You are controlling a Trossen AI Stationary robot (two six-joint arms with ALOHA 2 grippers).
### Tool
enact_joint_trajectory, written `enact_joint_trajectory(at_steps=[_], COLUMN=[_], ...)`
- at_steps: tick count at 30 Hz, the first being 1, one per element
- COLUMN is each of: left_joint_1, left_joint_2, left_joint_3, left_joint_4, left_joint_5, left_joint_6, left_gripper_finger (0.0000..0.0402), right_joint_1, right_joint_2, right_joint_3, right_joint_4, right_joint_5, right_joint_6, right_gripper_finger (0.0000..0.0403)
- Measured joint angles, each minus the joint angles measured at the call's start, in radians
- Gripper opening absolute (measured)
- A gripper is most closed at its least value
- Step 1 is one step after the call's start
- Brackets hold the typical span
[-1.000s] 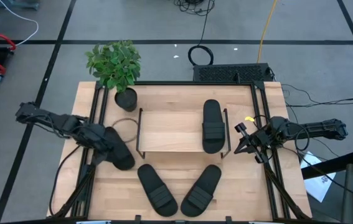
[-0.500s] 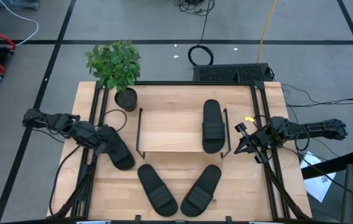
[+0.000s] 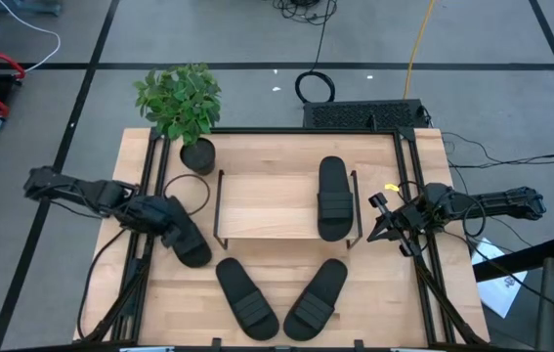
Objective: Pick and place slides into the shelf
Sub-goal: Put the top left black slide on the shelf
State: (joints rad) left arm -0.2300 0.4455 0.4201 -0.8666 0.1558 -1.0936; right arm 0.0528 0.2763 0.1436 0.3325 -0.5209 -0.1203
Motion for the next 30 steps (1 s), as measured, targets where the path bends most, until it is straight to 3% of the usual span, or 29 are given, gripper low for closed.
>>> enact_joint_trajectory(at_steps=[8,19,24,30], left_joint_1=[0.065,0.152,0.176,0.191], left_joint_2=[0.015,0.211,0.275,0.327], left_joint_3=[0.096,0.097,0.097,0.097], left_joint_4=[-0.065,-0.129,-0.119,-0.117], left_joint_5=[-0.048,0.053,0.046,0.056], left_joint_6=[0.178,0.209,0.26,0.293], left_gripper_finger=[0.0095,0.0233,0.0263,0.0269], right_joint_1=[0.0,0.0,0.0,0.0], right_joint_2=[0.0,0.0,0.0,0.0], right_joint_3=[0.0,0.0,0.0,0.0], right_joint_4=[0.0,0.0,0.0,0.0], right_joint_5=[0.0,0.0,0.0,0.0], right_joint_6=[0.0,0.0,0.003,0.003], right_gripper_finger=[0.0,0.0,0.0,0.0])
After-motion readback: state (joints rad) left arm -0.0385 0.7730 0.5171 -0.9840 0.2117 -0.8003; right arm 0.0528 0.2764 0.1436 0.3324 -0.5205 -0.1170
